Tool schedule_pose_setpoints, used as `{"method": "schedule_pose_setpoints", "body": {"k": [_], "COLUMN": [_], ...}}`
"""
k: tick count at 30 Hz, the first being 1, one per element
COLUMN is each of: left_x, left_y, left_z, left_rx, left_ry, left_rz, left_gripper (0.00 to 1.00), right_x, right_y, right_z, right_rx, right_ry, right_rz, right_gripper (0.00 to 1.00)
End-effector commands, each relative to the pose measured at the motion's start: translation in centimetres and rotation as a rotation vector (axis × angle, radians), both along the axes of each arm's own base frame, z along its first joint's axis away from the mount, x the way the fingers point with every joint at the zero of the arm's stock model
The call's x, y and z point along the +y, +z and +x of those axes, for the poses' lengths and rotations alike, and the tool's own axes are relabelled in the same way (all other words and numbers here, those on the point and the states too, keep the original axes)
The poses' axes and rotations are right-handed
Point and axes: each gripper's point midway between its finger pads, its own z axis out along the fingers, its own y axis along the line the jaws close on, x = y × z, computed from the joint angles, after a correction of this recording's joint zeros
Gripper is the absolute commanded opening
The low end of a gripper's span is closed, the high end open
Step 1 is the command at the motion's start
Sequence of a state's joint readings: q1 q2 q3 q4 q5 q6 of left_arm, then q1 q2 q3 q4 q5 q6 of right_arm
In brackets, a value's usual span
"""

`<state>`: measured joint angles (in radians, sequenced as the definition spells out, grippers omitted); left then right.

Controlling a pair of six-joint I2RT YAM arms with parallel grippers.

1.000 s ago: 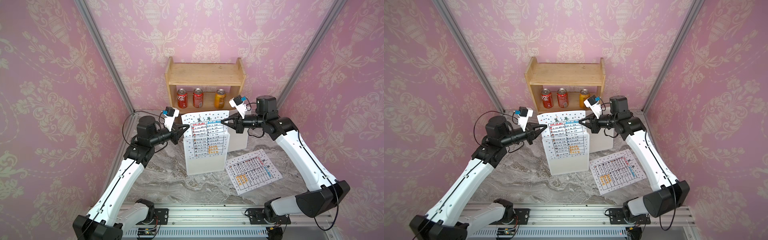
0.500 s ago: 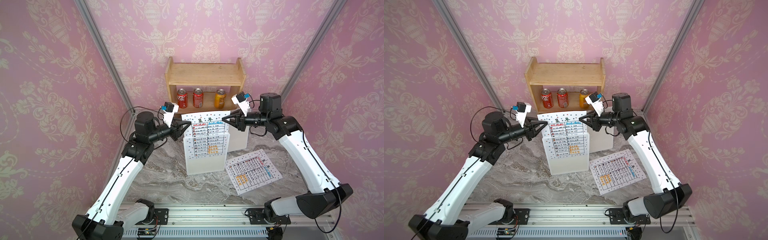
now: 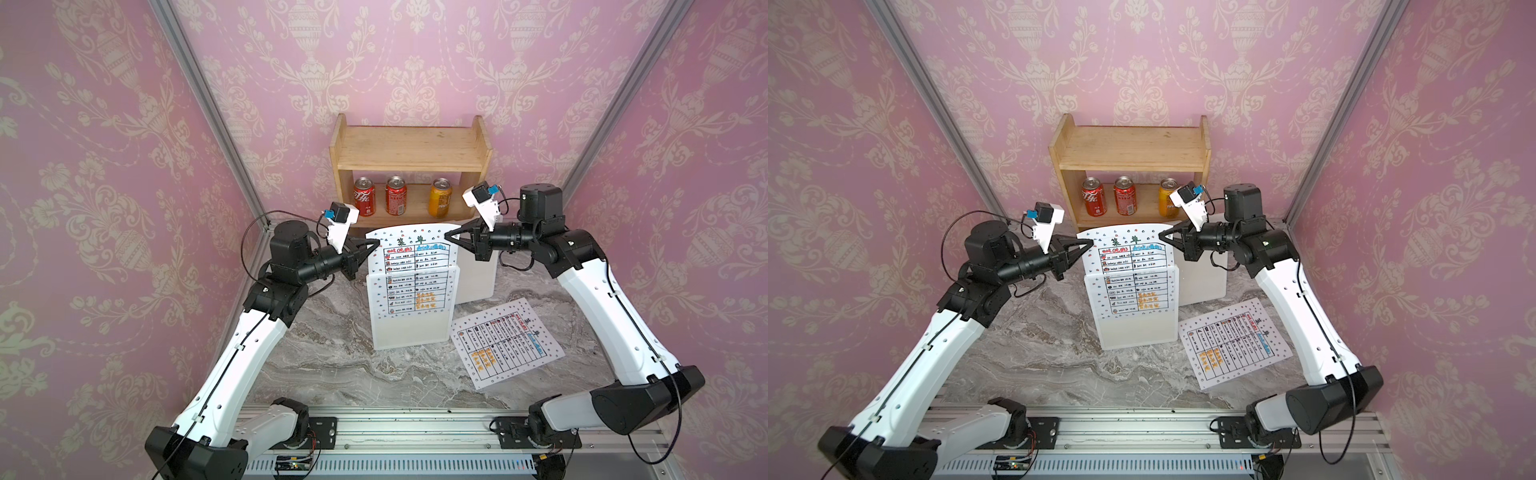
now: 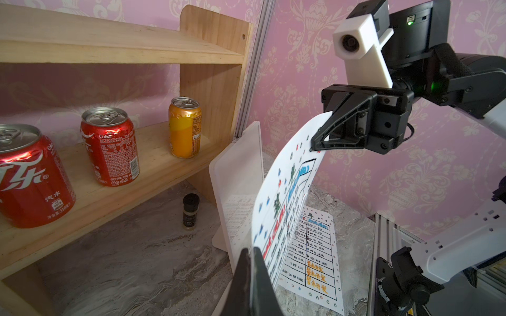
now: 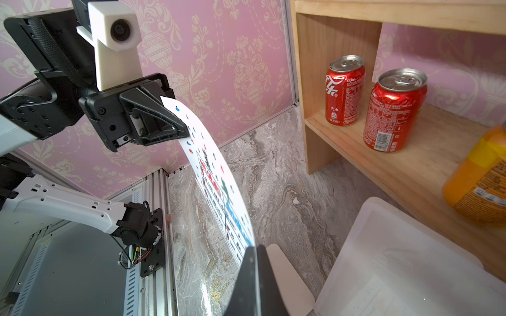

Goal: Insert the menus into the narrow rack
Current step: Insert the menu into the narrow rack.

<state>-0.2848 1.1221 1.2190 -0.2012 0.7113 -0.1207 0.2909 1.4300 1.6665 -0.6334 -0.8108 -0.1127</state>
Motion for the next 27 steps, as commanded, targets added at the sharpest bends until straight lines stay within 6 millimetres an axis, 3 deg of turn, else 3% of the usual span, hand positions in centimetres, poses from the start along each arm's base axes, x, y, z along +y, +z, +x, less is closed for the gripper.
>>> {"method": "schedule_pose_setpoints", "body": {"k": [1, 13, 18, 21, 27], "left_x": [0.0, 0.1, 0.1, 0.1, 0.3], "left_y": [-0.4, -1.6, -1.4, -0.5, 0.6], "left_z": [-0.7, -1.1, -1.1, -1.0, -1.1], "left_rx": [0.005, 0.028, 0.021, 0.004, -0.025], "left_ry": [-0.02, -0.017, -0.012, -0.013, -0.011], "left_rz": [0.0, -0.018, -0.018, -0.005, 0.013], "left_gripper": [0.01, 0.02, 0.17, 0.26, 0.24], "right_x": [0.1, -0.1, -0.2, -0.1, 0.1], "right_y": [-0.4, -1.6, -1.3, -0.6, 0.5], "right_z": [-0.5, -0.6, -0.7, -0.7, -0.7], "right_rx": [-0.006, 0.013, 0.005, -0.005, -0.021], "right_ry": [0.006, -0.008, -0.013, -0.01, -0.001], "right_rz": [-0.014, -0.016, -0.007, -0.006, -0.014], "right_gripper": [0.04, 0.04, 0.08, 0.17, 0.2]}}
